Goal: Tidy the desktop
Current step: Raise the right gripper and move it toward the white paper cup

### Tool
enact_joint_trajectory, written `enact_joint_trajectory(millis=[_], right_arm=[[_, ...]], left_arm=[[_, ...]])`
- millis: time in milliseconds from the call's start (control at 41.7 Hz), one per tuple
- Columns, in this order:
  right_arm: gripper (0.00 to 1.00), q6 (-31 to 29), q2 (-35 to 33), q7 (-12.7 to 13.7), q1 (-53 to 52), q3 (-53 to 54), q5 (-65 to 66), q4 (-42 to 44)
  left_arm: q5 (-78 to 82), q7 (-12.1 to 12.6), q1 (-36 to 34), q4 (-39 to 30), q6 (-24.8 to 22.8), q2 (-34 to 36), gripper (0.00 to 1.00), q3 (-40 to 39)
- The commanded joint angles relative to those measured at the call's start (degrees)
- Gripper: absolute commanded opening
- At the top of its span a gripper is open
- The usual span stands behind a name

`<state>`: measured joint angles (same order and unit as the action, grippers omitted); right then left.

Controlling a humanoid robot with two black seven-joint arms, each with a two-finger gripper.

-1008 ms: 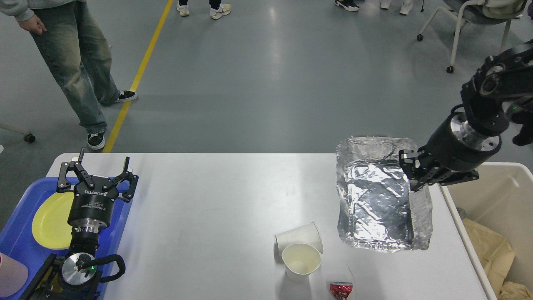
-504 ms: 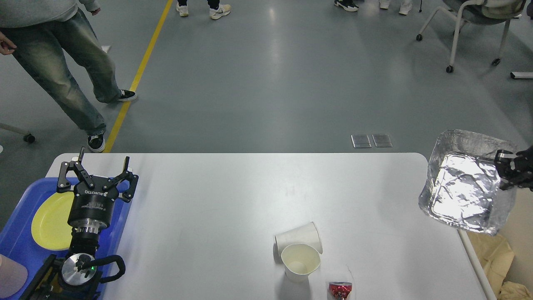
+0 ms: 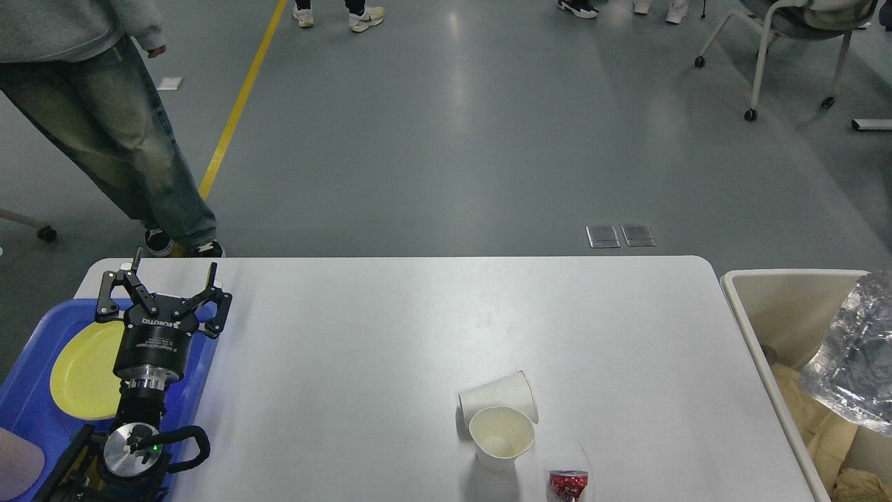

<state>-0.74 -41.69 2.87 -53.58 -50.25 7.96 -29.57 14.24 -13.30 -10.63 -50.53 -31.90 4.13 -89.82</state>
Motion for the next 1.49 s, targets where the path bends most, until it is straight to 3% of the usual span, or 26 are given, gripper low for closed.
enact_joint_trajectory(millis=[0,72,216,912,936,960,1008,1104,1464], right_arm=[[0.0,5.5,6.0,0.4,11.4,6.2,-0.6,10.5],[0.0,6.5,10.5,0.5,17.7,8.7,-0.6,17.9],[0.0,7.0,15.8,0.5,22.6,9.3,-1.1,24.7],[0.0,8.7,20.1,0.6,25.6,7.9,-1.5,25.3],[0.04,8.7,20.1,0.6,25.6,8.0,-1.5,25.3],[0.32,9.3,19.9,0.6,25.5,8.4,-1.5,25.3],[0.61,10.7,19.7,0.6,25.2,8.6,-1.8,25.2],[1.0,15.1,19.5,0.6,25.0,8.6,-1.8,24.6],[1.0,15.1,19.3,0.3,23.7,8.8,-1.8,22.1]], left_arm=[[0.0,0.0,0.0,0.0,0.0,0.0,0.96,0.0],[0.0,0.0,0.0,0.0,0.0,0.0,0.96,0.0],[0.0,0.0,0.0,0.0,0.0,0.0,0.96,0.0],[0.0,0.0,0.0,0.0,0.0,0.0,0.96,0.0],[0.0,0.0,0.0,0.0,0.0,0.0,0.96,0.0],[0.0,0.0,0.0,0.0,0.0,0.0,0.96,0.0],[0.0,0.0,0.0,0.0,0.0,0.0,0.96,0.0],[0.0,0.0,0.0,0.0,0.0,0.0,0.96,0.0],[0.0,0.0,0.0,0.0,0.0,0.0,0.96,0.0]])
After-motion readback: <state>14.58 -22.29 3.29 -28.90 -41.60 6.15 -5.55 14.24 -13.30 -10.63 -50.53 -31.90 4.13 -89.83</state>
